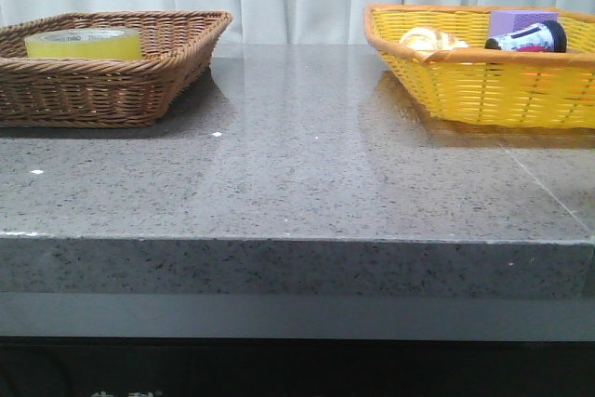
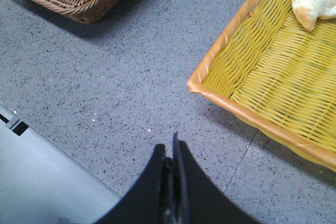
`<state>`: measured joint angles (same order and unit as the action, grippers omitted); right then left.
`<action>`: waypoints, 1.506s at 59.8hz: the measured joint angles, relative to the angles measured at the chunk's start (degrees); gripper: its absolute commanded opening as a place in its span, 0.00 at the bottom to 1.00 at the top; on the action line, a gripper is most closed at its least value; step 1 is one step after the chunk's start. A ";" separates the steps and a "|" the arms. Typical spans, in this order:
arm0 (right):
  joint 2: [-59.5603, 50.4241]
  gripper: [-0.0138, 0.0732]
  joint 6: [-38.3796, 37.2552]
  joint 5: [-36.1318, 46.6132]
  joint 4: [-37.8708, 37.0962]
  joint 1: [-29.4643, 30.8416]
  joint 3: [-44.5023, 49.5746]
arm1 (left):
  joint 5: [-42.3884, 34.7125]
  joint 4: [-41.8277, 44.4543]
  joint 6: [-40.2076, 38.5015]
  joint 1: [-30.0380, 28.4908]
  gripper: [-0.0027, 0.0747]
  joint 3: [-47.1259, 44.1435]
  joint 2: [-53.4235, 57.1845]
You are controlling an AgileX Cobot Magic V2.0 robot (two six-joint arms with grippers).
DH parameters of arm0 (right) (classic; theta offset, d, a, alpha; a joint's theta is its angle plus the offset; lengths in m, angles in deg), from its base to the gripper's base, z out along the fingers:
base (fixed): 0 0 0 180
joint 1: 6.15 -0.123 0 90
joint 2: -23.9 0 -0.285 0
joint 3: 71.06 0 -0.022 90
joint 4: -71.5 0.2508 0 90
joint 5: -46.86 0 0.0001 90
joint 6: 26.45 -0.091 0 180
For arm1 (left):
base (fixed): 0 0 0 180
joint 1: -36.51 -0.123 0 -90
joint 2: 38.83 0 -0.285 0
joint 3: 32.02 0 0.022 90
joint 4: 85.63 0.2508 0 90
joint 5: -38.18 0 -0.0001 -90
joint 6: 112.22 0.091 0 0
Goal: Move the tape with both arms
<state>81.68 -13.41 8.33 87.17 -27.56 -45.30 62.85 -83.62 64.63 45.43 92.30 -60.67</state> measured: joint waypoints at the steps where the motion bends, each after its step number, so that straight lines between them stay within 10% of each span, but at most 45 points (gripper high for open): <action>1: 0.00 0.08 0.00 0.00 0.00 0.00 0.00 | -1.63 -0.45 0.00 -0.69 0.01 -1.70 1.13; 29: 0.00 0.08 0.00 0.00 0.00 0.00 0.00 | -22.50 -6.47 -0.10 -4.43 0.01 -22.05 14.43; 90: -0.26 0.08 -0.09 0.00 -0.08 0.20 0.10 | -22.87 -6.69 -0.10 -4.43 0.01 -22.05 14.43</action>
<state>81.42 -13.50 8.33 87.09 -27.36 -45.20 39.98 -90.30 64.54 41.00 70.25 -46.24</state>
